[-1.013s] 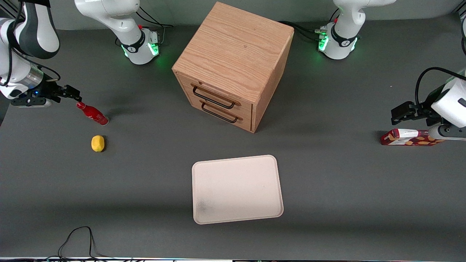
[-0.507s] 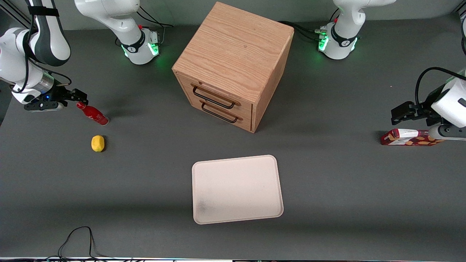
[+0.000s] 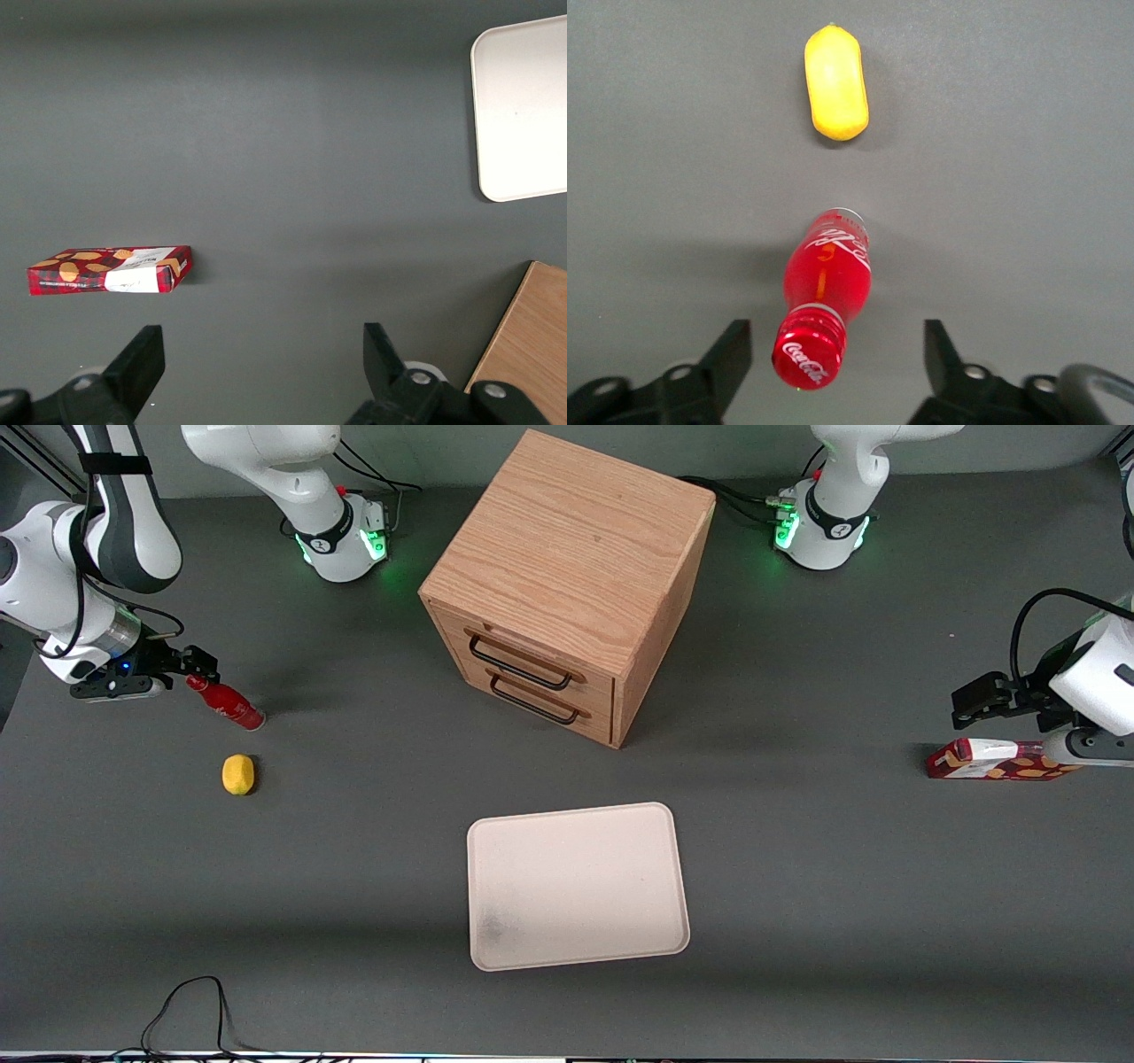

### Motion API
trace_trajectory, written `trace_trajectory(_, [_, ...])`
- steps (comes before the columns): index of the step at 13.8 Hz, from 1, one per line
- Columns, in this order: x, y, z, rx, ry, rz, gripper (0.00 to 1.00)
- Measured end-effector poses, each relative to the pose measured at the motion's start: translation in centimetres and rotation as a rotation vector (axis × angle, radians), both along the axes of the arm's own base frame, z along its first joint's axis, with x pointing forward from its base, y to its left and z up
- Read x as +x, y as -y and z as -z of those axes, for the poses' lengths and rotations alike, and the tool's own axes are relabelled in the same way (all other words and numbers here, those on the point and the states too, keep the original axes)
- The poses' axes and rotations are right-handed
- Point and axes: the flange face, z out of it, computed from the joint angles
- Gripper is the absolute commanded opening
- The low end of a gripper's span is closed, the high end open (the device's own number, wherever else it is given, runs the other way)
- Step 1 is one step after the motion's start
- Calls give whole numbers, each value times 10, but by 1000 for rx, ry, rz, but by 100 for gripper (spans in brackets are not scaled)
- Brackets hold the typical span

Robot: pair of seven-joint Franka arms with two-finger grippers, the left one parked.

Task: Place coke bottle on tray
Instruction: 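Lower the open right gripper and close it around the bottle's neck, then lift the bottle and carry it with the right gripper to the white tray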

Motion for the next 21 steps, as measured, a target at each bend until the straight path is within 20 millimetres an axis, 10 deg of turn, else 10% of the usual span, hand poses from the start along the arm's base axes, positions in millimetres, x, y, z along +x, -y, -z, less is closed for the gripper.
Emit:
trace_trajectory(4, [0,0,0,0,0,-6,0])
trace_trajectory(14, [1,2,-12,5,-8,-3,0])
trace_trajectory(21, [51,4,-152,-22,-28,-18,0])
